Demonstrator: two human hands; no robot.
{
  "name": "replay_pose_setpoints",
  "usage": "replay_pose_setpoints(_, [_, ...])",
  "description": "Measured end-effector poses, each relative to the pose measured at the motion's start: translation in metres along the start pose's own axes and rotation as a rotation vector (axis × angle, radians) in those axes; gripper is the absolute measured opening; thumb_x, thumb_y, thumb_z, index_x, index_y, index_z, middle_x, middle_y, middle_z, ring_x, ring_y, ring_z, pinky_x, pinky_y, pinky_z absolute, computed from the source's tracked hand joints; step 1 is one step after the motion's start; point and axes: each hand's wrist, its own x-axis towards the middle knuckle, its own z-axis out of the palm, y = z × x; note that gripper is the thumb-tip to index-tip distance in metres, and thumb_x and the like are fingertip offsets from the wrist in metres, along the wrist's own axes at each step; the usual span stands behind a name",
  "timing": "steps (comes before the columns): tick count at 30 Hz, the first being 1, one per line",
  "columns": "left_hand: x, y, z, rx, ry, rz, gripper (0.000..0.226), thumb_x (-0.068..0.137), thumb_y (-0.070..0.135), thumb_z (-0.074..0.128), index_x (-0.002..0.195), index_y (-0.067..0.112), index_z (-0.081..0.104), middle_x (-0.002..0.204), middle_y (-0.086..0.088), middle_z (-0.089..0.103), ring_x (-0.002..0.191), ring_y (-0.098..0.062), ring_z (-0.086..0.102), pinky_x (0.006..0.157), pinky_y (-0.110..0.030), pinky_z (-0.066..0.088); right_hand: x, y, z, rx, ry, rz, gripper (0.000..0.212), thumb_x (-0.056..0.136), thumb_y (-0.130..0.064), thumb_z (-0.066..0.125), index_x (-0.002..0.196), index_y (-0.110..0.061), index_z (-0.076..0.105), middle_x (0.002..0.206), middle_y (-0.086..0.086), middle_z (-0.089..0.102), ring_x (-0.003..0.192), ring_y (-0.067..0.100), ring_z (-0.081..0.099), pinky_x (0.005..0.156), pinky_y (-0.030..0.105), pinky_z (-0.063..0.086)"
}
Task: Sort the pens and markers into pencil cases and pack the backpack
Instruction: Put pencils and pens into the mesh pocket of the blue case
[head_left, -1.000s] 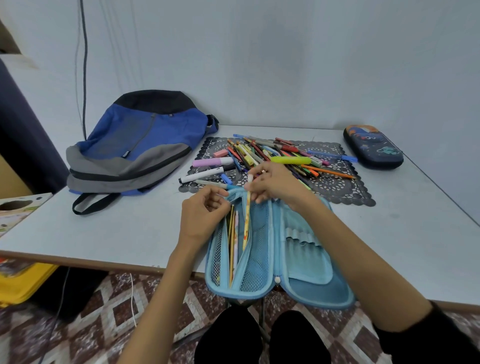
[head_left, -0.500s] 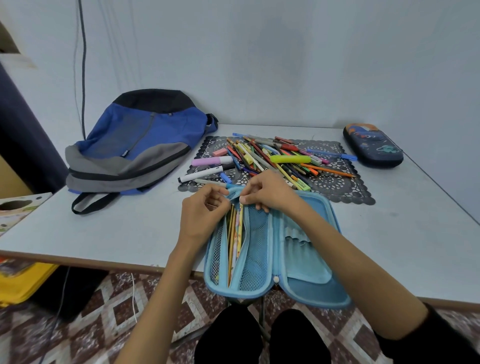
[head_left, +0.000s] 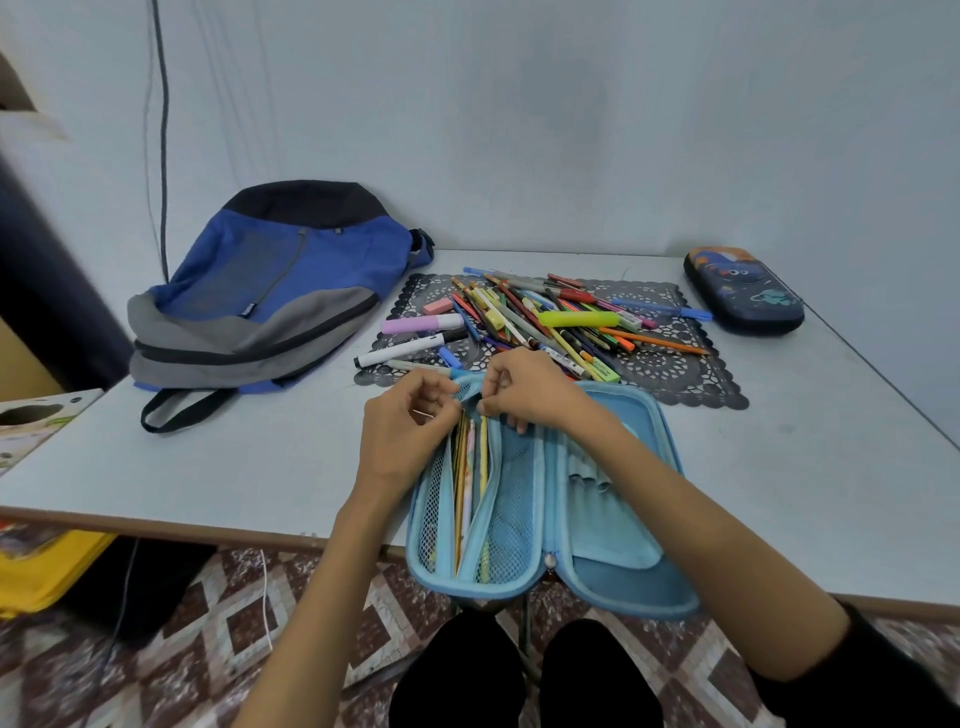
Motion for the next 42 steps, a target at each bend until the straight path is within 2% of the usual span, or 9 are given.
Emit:
replay_pose_setpoints(7, [0.001,-0.002,0.000,0.051,-0.026,0.017,0.017,0.080,0.001,0.068,0.086,0.017,0.070,0.081,0.009,0.069,0.068,-0.002,0.059,0.065,-0.019,0.049,0.003,-0.002,0.001,-0.009,0.009,0.019,0.010,0.085,-0.004,0.057,0.093,-0.001,0.062,0.069,0.014,0.070,0.055,0.028,0.068,0.049,0.025,0.053])
replay_pose_setpoints(10, [0.004,-0.002,0.001,0.147,-0.074,0.125,0.012,0.077,0.025,0.060,0.082,0.025,0.070,0.087,0.011,0.065,0.074,-0.007,0.059,0.063,-0.018,0.047,0.002,-0.003,-0.001,0.021,0.016,-0.001,0.004,0.086,-0.004,0.059,0.090,-0.006,0.060,0.062,0.010,0.066,0.048,0.025,0.065,0.042,0.023,0.049])
replay_pose_setpoints(13, [0.006,-0.007,0.003,0.218,-0.147,0.158,0.028,0.070,0.039,0.054,0.083,0.025,0.075,0.097,0.010,0.058,0.084,-0.005,0.056,0.064,-0.019,0.040,0.002,-0.004,-0.004,0.152,0.015,0.003,0.004,0.086,-0.003,0.061,0.087,-0.006,0.059,0.060,0.013,0.065,0.040,0.018,0.059,0.039,0.024,0.048])
replay_pose_setpoints(17, [0.008,-0.013,0.005,0.288,-0.201,0.206,0.041,0.068,0.042,0.051,0.088,0.019,0.079,0.107,0.006,0.061,0.101,-0.013,0.056,0.075,-0.026,0.038,0.001,-0.003,-0.006,0.376,0.017,0.011,0.009,0.085,0.004,0.061,0.084,-0.004,0.057,0.059,0.012,0.061,0.041,0.019,0.059,0.039,0.025,0.049])
replay_pose_setpoints(23, [0.010,-0.012,0.005,0.252,-0.274,0.171,0.042,0.067,0.050,0.054,0.095,0.027,0.075,0.111,0.011,0.057,0.107,-0.012,0.049,0.092,-0.020,0.031,-0.002,0.002,-0.007,0.523,-0.003,0.020,0.011,0.083,0.007,0.061,0.088,-0.002,0.058,0.064,0.014,0.062,0.044,0.019,0.057,0.042,0.025,0.050])
replay_pose_setpoints(26, [0.010,-0.013,0.006,0.231,-0.287,0.164,0.032,0.067,0.053,0.056,0.089,0.034,0.068,0.113,0.010,0.055,0.110,-0.013,0.048,0.094,-0.017,0.029,-0.002,0.003,-0.007,0.548,-0.003,0.024,0.012,0.081,0.008,0.061,0.088,-0.002,0.058,0.064,0.013,0.062,0.044,0.020,0.057,0.042,0.025,0.050])
replay_pose_setpoints(28, [0.010,-0.013,0.006,0.246,-0.299,0.169,0.029,0.068,0.054,0.055,0.085,0.035,0.068,0.115,0.010,0.054,0.111,-0.014,0.047,0.095,-0.023,0.030,-0.002,0.003,-0.007,0.554,-0.003,0.023,0.012,0.082,0.008,0.061,0.088,-0.002,0.058,0.062,0.012,0.062,0.043,0.019,0.057,0.041,0.024,0.049])
replay_pose_setpoints(33, [0.011,-0.019,0.005,0.316,-0.342,0.265,0.042,0.075,0.051,0.053,0.093,0.020,0.075,0.128,0.008,0.052,0.098,-0.014,0.042,0.090,-0.031,0.031,-0.001,0.004,-0.006,0.574,0.001,0.019,0.012,0.081,0.009,0.061,0.086,-0.002,0.059,0.062,0.013,0.061,0.042,0.018,0.056,0.040,0.023,0.048])
replay_pose_setpoints(42, [0.014,-0.023,0.005,0.354,-0.387,0.241,0.051,0.077,0.061,0.046,0.103,0.028,0.075,0.143,0.013,0.043,0.108,-0.010,0.036,0.092,-0.028,0.024,-0.002,0.007,-0.006,0.625,0.041,0.026,0.016,0.077,0.011,0.064,0.085,-0.003,0.059,0.063,0.015,0.060,0.041,0.016,0.054,0.036,0.020,0.039])
